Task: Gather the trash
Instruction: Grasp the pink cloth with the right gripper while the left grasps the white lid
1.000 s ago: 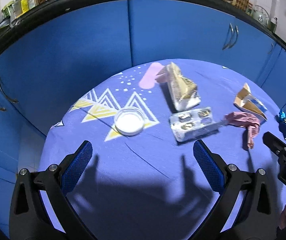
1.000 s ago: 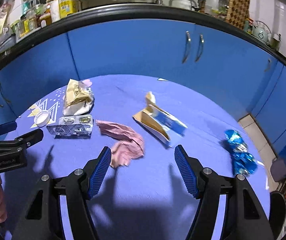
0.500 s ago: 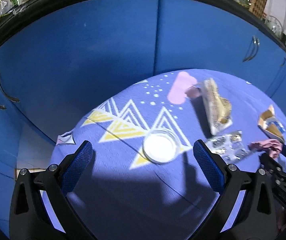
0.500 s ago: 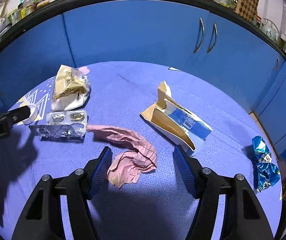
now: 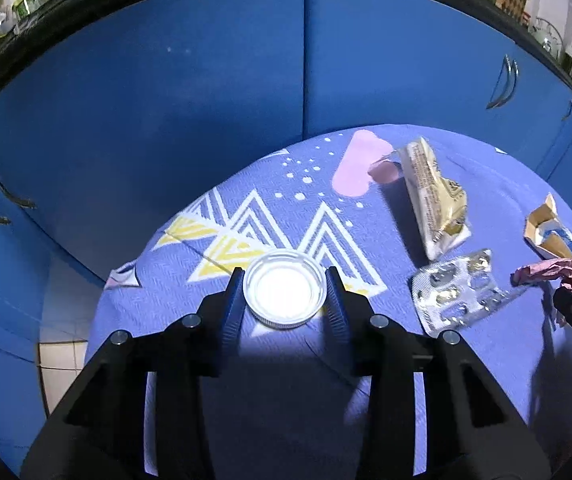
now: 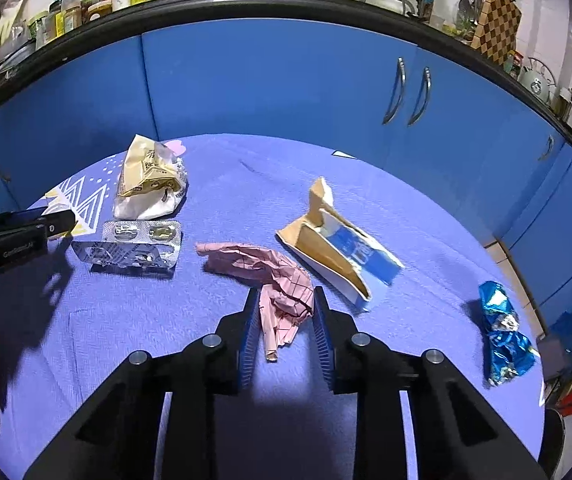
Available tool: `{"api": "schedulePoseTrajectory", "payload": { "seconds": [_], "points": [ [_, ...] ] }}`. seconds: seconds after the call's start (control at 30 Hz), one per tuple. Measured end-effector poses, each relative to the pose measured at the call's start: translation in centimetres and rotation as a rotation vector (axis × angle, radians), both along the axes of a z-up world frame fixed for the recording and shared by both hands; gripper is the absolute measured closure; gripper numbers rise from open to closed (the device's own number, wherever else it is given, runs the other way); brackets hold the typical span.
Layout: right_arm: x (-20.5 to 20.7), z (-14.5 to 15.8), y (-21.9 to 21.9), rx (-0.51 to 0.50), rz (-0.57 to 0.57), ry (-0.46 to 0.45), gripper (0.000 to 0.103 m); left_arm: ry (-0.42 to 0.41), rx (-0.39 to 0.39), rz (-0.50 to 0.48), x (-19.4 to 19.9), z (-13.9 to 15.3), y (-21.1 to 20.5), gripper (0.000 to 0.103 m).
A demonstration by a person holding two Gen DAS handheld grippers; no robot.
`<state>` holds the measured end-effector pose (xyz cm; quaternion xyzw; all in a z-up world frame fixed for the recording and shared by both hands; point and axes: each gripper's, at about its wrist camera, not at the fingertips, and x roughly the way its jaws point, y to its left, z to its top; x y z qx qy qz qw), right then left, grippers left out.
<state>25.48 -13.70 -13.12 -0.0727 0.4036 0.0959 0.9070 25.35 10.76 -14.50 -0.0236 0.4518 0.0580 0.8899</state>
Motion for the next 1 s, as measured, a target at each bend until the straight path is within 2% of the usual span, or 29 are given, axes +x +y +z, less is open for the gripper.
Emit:
{"api": "schedulePoseTrajectory", "payload": {
  "seconds": [0.33, 1.0],
  "points": [
    [-3.2, 2.0, -3.2, -0.001, -0.048, -0.026, 0.077, -0.045, -0.016, -0.035, -3.5, 2.2, -1.9, 0.062],
    [-12.1, 8.2, -12.3, -0.003, -0.195, -0.159, 0.077, -0.136, 0.001, -0.223, -9.7, 7.6, -12.2, 0.062]
  ]
}}
